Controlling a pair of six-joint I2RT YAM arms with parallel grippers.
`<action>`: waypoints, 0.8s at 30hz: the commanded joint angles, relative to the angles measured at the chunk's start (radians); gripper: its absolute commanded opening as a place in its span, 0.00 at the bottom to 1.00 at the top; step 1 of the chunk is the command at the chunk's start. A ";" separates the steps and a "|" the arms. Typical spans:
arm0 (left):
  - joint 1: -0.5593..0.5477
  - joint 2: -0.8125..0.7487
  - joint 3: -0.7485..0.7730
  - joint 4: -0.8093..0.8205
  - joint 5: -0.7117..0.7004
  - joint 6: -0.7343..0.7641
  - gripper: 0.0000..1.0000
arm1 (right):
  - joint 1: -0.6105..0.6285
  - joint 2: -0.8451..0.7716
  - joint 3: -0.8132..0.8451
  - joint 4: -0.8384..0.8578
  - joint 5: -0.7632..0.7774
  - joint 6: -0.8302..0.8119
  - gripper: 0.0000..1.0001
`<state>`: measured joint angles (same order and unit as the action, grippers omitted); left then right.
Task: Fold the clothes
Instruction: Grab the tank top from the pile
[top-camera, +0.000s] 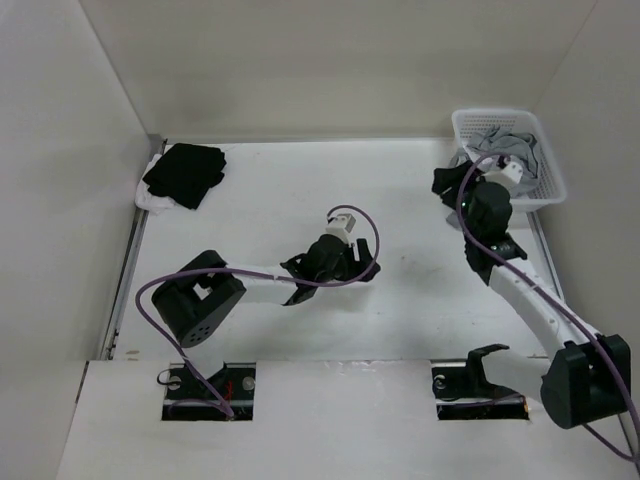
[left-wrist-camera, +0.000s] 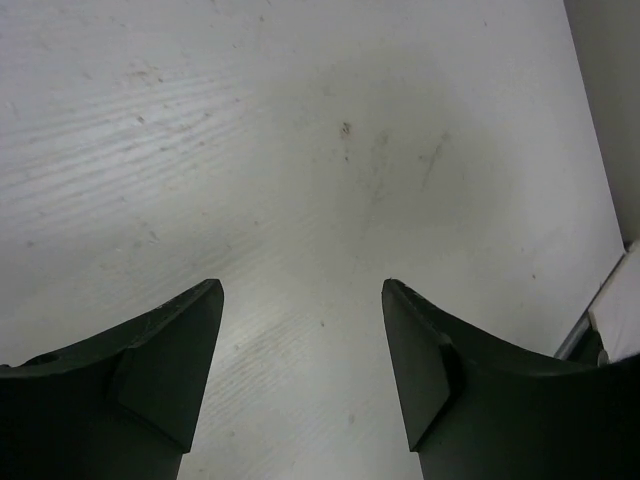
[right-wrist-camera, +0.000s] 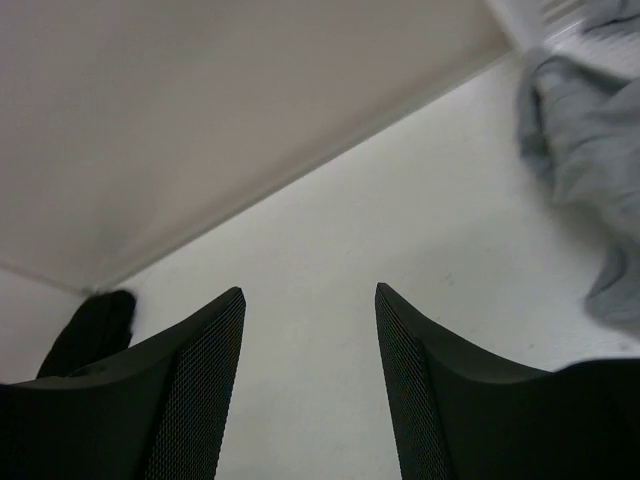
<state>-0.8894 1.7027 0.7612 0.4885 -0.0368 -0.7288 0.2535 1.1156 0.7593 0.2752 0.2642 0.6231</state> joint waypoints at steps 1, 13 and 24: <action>-0.022 -0.003 0.004 0.094 0.066 0.005 0.64 | -0.113 0.045 0.115 -0.091 0.072 -0.029 0.58; -0.006 -0.031 -0.074 0.205 0.077 0.003 0.59 | -0.365 0.327 0.408 -0.339 0.087 -0.066 0.07; 0.043 -0.015 -0.102 0.254 0.097 -0.026 0.57 | -0.418 0.630 0.520 -0.380 -0.009 -0.072 0.53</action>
<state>-0.8444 1.7115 0.6670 0.6701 0.0387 -0.7479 -0.1631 1.7432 1.2556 -0.1417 0.2935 0.5529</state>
